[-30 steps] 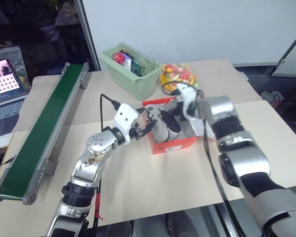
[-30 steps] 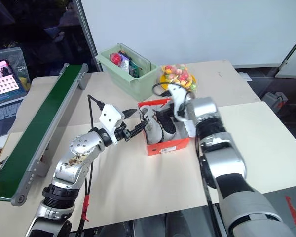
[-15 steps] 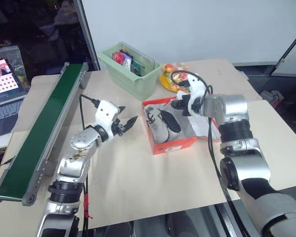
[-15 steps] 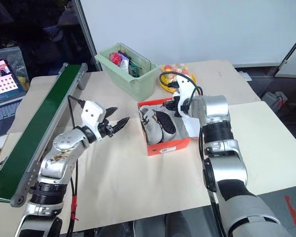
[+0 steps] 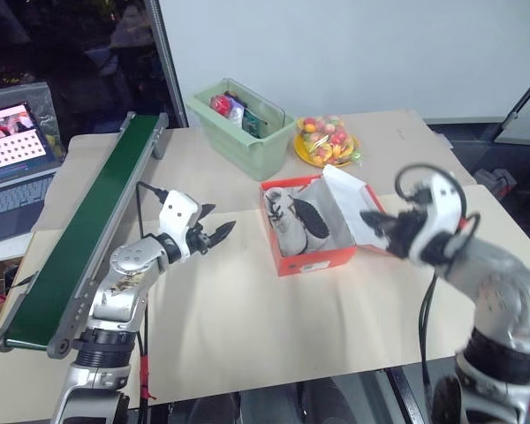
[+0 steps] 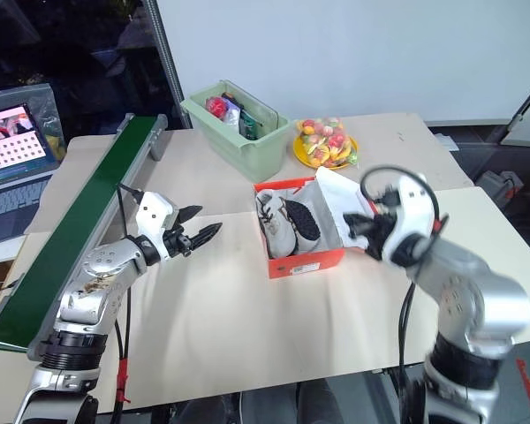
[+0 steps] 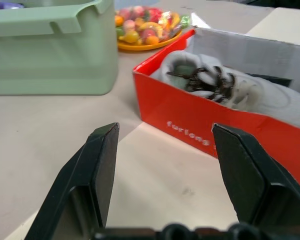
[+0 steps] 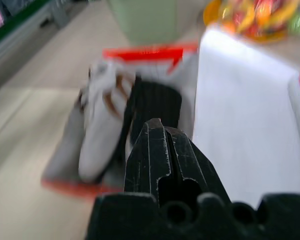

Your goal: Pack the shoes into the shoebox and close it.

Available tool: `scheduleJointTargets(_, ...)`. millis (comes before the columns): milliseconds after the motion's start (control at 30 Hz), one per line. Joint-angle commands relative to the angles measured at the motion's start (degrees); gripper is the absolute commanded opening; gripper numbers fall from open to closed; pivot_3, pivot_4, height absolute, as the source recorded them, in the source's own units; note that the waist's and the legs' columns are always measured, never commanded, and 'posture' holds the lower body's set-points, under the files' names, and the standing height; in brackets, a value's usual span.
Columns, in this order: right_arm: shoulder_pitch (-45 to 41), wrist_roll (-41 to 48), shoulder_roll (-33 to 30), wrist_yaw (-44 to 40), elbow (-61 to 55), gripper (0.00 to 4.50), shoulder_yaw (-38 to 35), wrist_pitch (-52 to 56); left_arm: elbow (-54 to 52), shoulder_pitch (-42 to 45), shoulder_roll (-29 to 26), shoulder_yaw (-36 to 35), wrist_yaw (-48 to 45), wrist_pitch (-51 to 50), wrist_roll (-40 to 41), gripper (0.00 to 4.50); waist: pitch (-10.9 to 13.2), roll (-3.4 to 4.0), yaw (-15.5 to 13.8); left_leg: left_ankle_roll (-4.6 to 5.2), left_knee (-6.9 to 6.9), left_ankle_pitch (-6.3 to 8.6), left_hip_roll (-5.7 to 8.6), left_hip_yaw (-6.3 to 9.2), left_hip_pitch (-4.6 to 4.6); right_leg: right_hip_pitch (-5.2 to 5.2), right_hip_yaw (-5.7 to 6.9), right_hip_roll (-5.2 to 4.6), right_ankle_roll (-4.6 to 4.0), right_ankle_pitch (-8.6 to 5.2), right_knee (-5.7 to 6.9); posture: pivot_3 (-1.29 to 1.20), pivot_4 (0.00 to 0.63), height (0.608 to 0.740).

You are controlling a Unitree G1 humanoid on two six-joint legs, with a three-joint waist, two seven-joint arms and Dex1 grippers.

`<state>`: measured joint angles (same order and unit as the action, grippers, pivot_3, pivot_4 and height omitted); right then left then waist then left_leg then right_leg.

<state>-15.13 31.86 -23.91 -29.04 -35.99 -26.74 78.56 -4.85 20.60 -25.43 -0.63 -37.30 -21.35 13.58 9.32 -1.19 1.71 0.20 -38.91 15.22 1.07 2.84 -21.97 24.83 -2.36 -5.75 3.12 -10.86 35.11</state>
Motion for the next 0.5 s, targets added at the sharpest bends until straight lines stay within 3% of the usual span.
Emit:
scheduleJointTargets(33, 9.0, 2.6, -5.2, -3.2, -5.0, 0.08, -3.4, 1.0, -2.9, 0.0, -0.4, 0.7, -0.9, 2.0, 0.0, 3.18, 0.0, 0.00, -0.4, 0.00, 0.00, 0.00, 0.00, 0.00, -0.01, -0.01, 0.00, 0.00, 0.00, 0.00, 0.00, 0.00, 0.150, 0.740)
scheduleJointTargets(133, 14.4, -0.4, -8.1, -1.3, -2.2, 0.08, -2.2, -1.9, -3.0, 0.0, -0.2, 1.1, -0.9, 2.3, -0.1, 3.18, 0.0, -0.01, -0.5, 0.01, -0.03, 0.01, 0.00, -0.02, 0.03, -0.10, 0.01, 0.00, 0.01, 0.00, -0.10, 0.00, 0.150, 0.740)
scheduleJointTargets(267, 15.2, -6.7, -11.6, 3.9, 3.8, 0.08, 4.8, -5.2, -2.8, 0.1, -0.3, 1.7, -1.3, 3.2, -0.3, 3.18, 0.0, -0.06, -0.3, 0.03, -0.01, 0.02, -0.02, -0.10, 0.74, -0.76, -0.06, 0.02, 0.05, -0.06, -0.12, 0.00, 0.150, 0.740)
scheduleJointTargets(333, 13.3, -11.8, -9.7, 9.7, 11.1, 0.08, 7.5, -8.6, -2.8, 0.3, -0.3, 2.0, -1.4, 3.6, -0.4, 3.18, 0.0, -0.10, -0.4, 0.01, -0.01, 0.01, -0.02, -0.09, 0.78, -0.80, -0.06, 0.04, 0.47, -0.36, -0.14, 0.00, 0.150, 0.740)
scheduleJointTargets(500, 6.6, -17.2, -2.6, 17.1, 21.0, 0.08, 13.1, -15.2, -2.7, 1.1, -0.1, 2.3, -1.0, 4.1, -0.7, 3.18, 0.0, -0.11, -0.3, -0.04, -0.02, -0.02, -0.03, -0.09, 0.77, -0.72, -0.16, 0.08, 0.14, -0.14, -0.09, 0.00, 0.150, 0.740)
